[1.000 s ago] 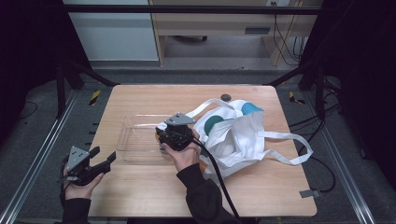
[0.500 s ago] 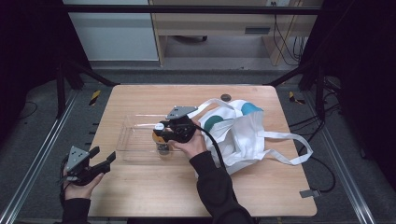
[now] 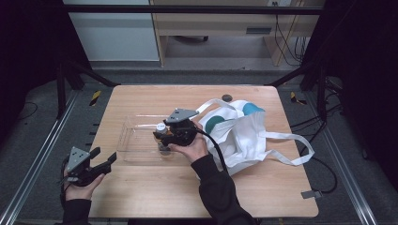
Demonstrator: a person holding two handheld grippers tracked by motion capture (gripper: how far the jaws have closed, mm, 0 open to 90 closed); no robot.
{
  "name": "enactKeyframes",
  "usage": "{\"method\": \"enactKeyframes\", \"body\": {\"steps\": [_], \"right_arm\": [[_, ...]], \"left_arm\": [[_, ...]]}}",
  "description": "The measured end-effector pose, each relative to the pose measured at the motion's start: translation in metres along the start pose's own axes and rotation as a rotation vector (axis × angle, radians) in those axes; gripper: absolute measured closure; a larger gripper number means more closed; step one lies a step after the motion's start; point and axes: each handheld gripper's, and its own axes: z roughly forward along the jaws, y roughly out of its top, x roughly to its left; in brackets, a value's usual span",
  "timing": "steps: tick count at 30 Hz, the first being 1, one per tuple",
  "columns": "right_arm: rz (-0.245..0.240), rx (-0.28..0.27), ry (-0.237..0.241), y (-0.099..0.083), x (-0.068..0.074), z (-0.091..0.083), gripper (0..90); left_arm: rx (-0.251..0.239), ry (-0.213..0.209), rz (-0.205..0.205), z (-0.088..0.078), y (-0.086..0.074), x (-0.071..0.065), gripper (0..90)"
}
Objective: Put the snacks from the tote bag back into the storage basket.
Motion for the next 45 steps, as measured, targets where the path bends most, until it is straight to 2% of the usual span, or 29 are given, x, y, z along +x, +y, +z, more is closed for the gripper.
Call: {"method": "enactKeyframes", "body": {"steps": [4, 7, 11, 13, 16, 20, 21, 24, 29, 31, 34, 39, 43, 45], "right_arm": [[0.037, -0.072, -0.071, 0.009, 0.006, -0.020, 33.5], [0.058, -0.088, -0.125, 0.010, 0.008, -0.037, 26.2], [0.083, -0.080, -0.177, 0.001, 0.002, -0.060, 16.8], [0.105, -0.079, -0.206, -0.008, -0.004, -0.074, 14.6], [0.139, -0.090, -0.222, -0.027, -0.016, -0.098, 14.0], [0.146, -0.088, -0.262, -0.057, -0.029, -0.135, 13.5], [0.160, -0.082, -0.276, -0.064, -0.032, -0.144, 13.4], [0.195, -0.084, -0.307, -0.081, -0.043, -0.168, 13.5], [0.218, -0.076, -0.337, -0.108, -0.053, -0.197, 12.4], [0.239, -0.094, -0.351, -0.119, -0.056, -0.207, 12.3], [0.241, -0.106, -0.368, -0.134, -0.060, -0.219, 12.2], [0.224, -0.054, -0.398, -0.161, -0.062, -0.231, 12.2], [0.239, -0.012, -0.420, -0.179, -0.063, -0.242, 12.3], [0.249, -0.019, -0.436, -0.183, -0.063, -0.250, 12.3]], "left_arm": [[-0.007, -0.005, -0.003, -0.001, 0.001, -0.001, 30.3], [-0.007, -0.009, -0.006, -0.001, 0.001, -0.001, 28.9], [-0.011, -0.023, -0.010, -0.002, 0.002, -0.002, 25.9], [-0.014, -0.038, -0.012, -0.002, 0.002, -0.003, 23.5], [0.002, -0.067, -0.003, 0.000, 0.001, -0.004, 18.3], [0.026, -0.089, 0.004, 0.000, -0.002, -0.005, 13.4], [0.028, -0.093, 0.002, 0.000, -0.003, -0.005, 13.2], [0.040, -0.097, 0.001, -0.001, -0.005, -0.005, 12.1], [0.047, -0.101, 0.004, -0.002, -0.007, -0.005, 12.1], [0.050, -0.104, 0.009, -0.002, -0.008, -0.006, 12.1], [0.054, -0.109, 0.013, -0.001, -0.009, -0.009, 12.1], [0.054, -0.112, 0.023, 0.000, -0.011, -0.012, 12.2], [0.057, -0.110, 0.030, 0.000, -0.012, -0.013, 12.7], [0.057, -0.106, 0.032, 0.001, -0.012, -0.013, 13.1]]}}
